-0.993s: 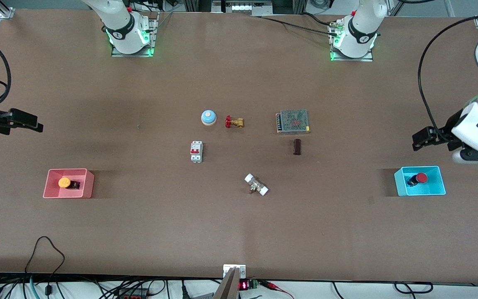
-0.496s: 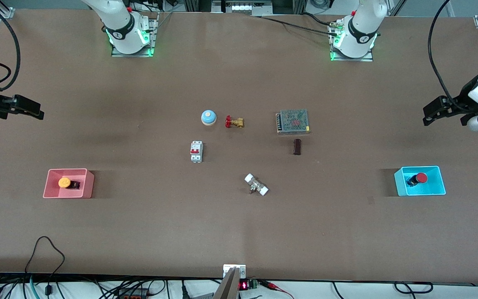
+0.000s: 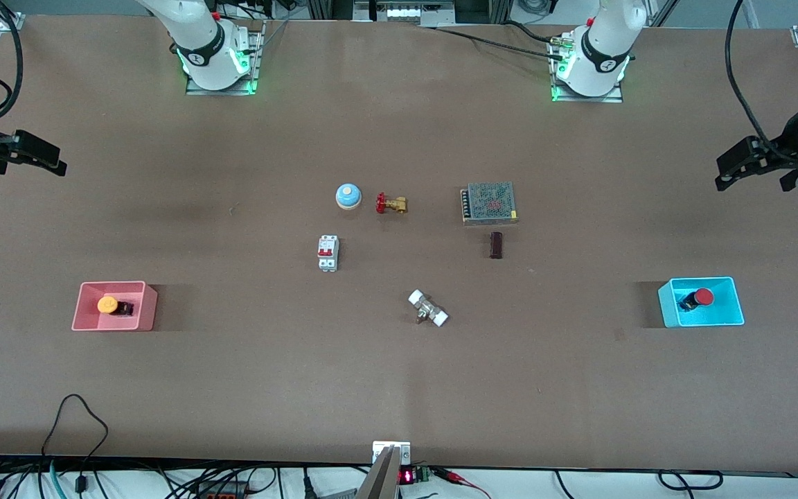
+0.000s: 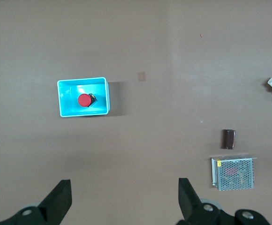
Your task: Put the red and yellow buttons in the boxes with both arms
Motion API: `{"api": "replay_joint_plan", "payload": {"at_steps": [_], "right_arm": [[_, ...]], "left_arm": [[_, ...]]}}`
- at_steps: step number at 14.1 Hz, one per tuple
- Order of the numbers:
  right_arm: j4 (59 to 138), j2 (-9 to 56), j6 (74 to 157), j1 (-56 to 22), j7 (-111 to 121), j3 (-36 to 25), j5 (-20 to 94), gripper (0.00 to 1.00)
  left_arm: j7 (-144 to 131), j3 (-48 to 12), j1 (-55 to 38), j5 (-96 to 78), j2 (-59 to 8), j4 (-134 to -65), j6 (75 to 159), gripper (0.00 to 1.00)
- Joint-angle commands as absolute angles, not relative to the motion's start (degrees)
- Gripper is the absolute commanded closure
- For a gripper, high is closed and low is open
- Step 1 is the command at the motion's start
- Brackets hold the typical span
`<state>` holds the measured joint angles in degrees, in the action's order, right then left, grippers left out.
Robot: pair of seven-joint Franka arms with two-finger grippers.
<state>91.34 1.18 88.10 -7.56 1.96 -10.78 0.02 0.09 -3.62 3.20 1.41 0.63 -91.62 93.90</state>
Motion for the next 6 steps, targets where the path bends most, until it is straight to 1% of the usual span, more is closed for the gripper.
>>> {"api": "replay_joint_plan", "payload": {"at_steps": [1, 6], "right_arm": [[93.08, -1.05, 87.8, -7.47, 1.76, -10.28, -0.7, 0.0], [92.9, -0.97, 87.71, -7.3, 1.76, -10.37, -0.79, 0.0]], "left_arm": [[2.28, -3.69, 3.78, 0.26, 0.88, -90.88, 92.55, 0.0], [1.67, -3.69, 3.78, 0.09, 0.88, -91.14, 92.02, 0.0]]}}
